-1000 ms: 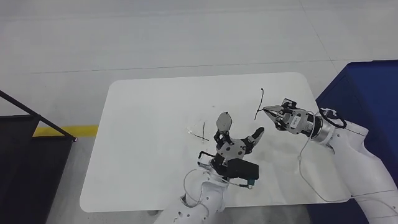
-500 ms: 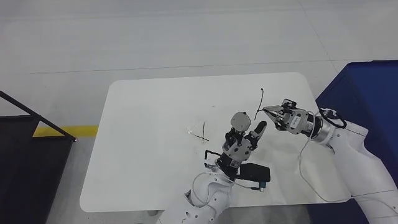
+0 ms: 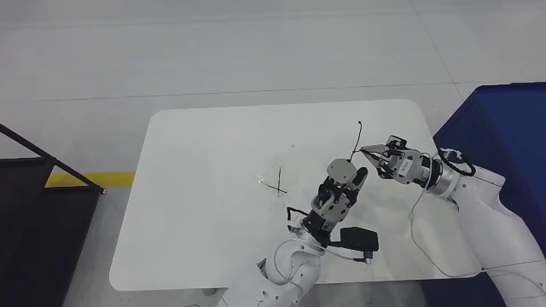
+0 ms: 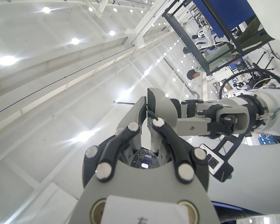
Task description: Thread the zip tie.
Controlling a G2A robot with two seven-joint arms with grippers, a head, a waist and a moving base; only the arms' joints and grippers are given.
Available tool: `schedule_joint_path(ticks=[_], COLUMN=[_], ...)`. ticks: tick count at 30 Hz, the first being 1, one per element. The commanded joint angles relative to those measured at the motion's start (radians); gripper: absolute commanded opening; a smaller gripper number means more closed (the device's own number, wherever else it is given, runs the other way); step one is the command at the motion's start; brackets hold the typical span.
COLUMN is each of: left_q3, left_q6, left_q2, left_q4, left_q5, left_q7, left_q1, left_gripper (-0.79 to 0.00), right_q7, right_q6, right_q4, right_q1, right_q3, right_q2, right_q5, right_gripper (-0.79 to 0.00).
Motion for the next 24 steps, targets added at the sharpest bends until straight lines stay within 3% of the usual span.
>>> schedule_joint_path(ticks=[1, 24], left_q3=[-0.004, -0.037], left_q6=[0.009, -0.004], left_q2=[-0.004, -0.031], left_q4=[0.003, 0.042], left_q5=[-0.004, 0.031], left_q7=[-0.01, -0.048], left_q1=[-0.003, -0.023], left_gripper=[-0.453, -0.622], right_q7=[0.0, 0.0], right_q6=[0.0, 0.0], right_q4=[0.0, 0.0], right_q1=[0.0, 0.0], right_q3=[0.0, 0.0], right_q2=[0.0, 0.0], right_q5=[0.0, 0.0], right_gripper=[-0.785, -0.785])
